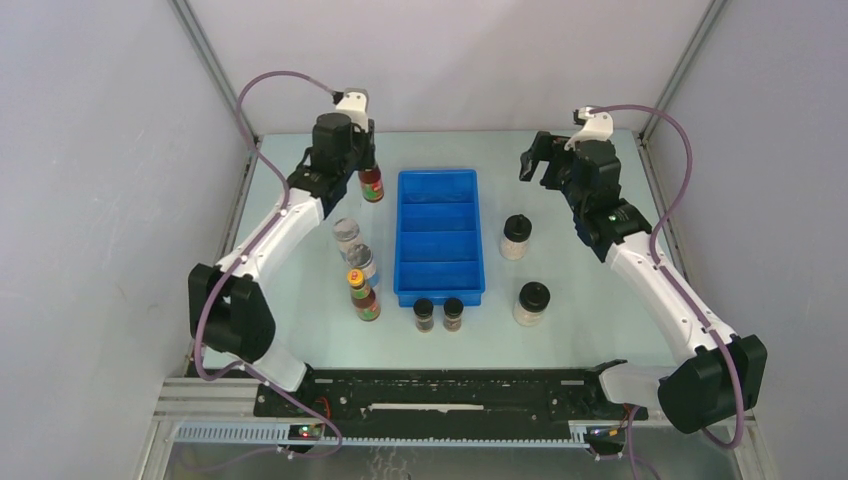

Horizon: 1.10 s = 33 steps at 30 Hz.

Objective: Organize the condiment bottles
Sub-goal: Pick up the bottle from the center of the board, then place the bottle in the storage box.

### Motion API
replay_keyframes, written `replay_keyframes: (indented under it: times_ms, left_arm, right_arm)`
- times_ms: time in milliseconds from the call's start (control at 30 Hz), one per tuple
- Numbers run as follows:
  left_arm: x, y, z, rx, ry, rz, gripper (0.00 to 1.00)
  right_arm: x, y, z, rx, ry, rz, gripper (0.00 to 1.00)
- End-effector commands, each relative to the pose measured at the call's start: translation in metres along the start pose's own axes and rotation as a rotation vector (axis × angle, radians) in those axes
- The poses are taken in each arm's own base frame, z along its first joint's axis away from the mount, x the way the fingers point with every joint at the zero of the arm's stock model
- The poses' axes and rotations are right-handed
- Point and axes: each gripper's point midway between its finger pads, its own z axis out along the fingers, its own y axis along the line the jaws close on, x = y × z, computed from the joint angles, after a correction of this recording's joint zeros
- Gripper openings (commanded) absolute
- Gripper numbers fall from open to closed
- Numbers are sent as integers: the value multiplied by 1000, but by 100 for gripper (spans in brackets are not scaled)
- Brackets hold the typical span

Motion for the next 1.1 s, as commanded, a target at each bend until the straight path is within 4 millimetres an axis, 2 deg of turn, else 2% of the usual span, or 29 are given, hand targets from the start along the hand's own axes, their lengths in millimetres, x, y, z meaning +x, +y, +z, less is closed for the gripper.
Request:
replay_keyframes:
  times_ms: [0, 167, 600, 1067]
  left_arm:
    - [-115, 1, -45, 9, -293, -23, 0]
    - [-131, -3, -53, 25, -315, -28, 0]
    - [-150, -29, -62, 72, -330, -12, 0]
    - [-149, -61, -56, 124, -313, 10, 0]
  right_arm:
    - [-17, 7, -10, -21, -45, 6, 100]
    - [-17, 7, -11, -18, -44, 7, 100]
    - [-16, 4, -16, -9, -56, 12, 100]
    - [-16, -3, -21, 10, -68, 20, 100]
